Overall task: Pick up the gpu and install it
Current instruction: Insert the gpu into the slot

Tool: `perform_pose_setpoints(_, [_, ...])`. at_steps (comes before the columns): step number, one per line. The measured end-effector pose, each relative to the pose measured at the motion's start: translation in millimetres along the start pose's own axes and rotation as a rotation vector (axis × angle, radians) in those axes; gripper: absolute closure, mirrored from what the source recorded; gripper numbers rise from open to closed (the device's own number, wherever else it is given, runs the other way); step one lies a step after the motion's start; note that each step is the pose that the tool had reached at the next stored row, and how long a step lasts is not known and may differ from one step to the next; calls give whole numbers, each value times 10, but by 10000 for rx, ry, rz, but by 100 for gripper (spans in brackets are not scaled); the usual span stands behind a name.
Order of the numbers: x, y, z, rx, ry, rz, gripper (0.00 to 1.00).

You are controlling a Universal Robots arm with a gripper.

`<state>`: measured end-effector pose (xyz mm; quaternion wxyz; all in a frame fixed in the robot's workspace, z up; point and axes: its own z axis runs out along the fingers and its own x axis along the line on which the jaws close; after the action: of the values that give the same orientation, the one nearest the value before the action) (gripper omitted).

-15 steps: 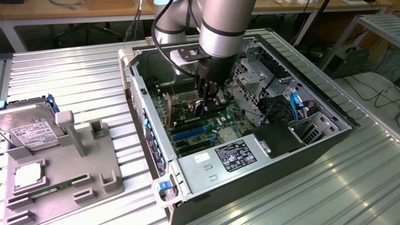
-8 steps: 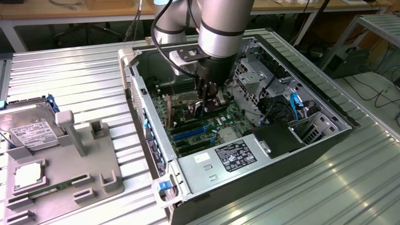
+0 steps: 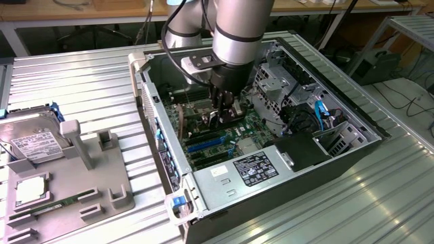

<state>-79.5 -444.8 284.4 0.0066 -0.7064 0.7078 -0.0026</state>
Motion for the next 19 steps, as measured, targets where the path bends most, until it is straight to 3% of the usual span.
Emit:
perform_pose_setpoints(5, [3,69,11,1,-3,1,72])
perform_pose_setpoints(17, [96,71,69,0,2,3,72])
perform_pose_setpoints(19, [102,71,76,0,56,3,72])
